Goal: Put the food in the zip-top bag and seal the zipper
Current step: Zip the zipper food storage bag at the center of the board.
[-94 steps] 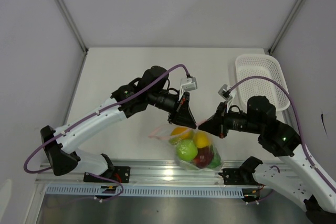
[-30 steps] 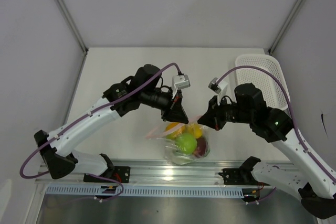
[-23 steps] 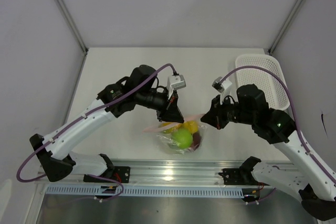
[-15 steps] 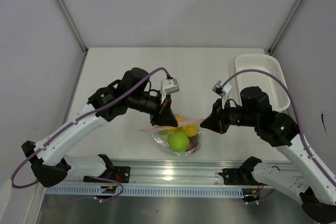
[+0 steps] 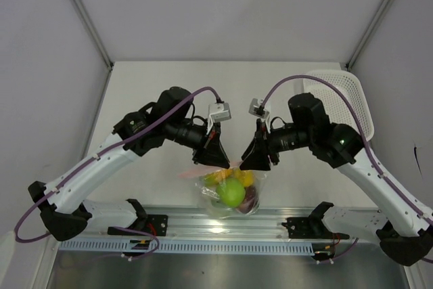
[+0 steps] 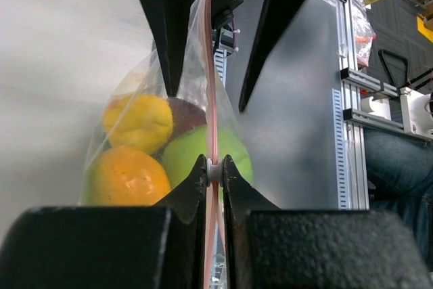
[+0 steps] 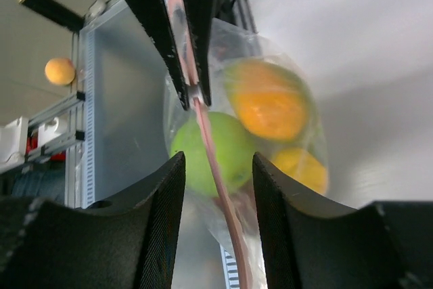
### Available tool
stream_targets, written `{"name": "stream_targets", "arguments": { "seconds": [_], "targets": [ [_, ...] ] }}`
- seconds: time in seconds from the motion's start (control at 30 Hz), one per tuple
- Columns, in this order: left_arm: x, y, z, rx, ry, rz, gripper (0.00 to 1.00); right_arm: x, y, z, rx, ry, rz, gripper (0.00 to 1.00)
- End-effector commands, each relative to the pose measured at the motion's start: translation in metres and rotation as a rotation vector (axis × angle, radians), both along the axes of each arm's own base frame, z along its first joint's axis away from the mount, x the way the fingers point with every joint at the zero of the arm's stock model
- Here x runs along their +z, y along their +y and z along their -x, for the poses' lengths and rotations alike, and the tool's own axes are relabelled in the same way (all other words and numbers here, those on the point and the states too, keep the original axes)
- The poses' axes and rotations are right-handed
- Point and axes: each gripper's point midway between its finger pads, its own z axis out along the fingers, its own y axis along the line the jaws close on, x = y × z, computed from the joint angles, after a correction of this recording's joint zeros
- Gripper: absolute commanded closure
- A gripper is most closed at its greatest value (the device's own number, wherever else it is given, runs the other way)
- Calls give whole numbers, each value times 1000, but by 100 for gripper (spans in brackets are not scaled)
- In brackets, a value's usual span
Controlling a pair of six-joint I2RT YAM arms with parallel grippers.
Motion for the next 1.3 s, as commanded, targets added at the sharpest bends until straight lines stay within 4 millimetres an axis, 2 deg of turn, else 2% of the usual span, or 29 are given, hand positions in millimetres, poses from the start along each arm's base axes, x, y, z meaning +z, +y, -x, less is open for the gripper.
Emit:
{"name": "stream_targets", "arguments": {
  "seconds": [0.0, 0.07, 0.2, 0.23, 0.33, 0.43, 0.67, 0.8, 1.0, 1.23, 1.27],
  "targets": [
    [41, -10, -1, -30, -41, 131, 99, 8, 14, 16, 129, -16, -22, 53],
    [41, -13, -3, -30, -33, 131, 99, 2, 19, 26, 170, -4, -1, 54],
    [42, -18, -8, -16, -22, 129, 99, -7, 24, 26, 157, -9, 36, 58],
    [46, -19, -8, -22, -20, 138, 99, -9, 24, 24, 145, -13, 43, 70],
    [48, -21, -9, -23, -19, 143, 99, -13, 20, 15, 80, -37, 68, 93],
    [47, -20, -8, -22, -23, 143, 99, -13, 16, 4, -1, -76, 72, 100],
    [31, -13, -9, 5, -21, 103, 99, -19, -3, -16, -182, -129, 93, 100],
    [14, -5, -9, 23, -30, 61, 99, -23, -15, -17, -227, -140, 108, 100],
    [1, 13, -12, 73, -63, 21, 99, -38, -34, -23, -309, -142, 153, 100],
    [-17, 36, -21, 174, -118, -75, 99, -48, -40, -23, -325, -105, 158, 100],
    [-14, 39, -21, 188, -135, -71, 99, -49, -40, -24, -328, -104, 157, 100]
  ]
}}
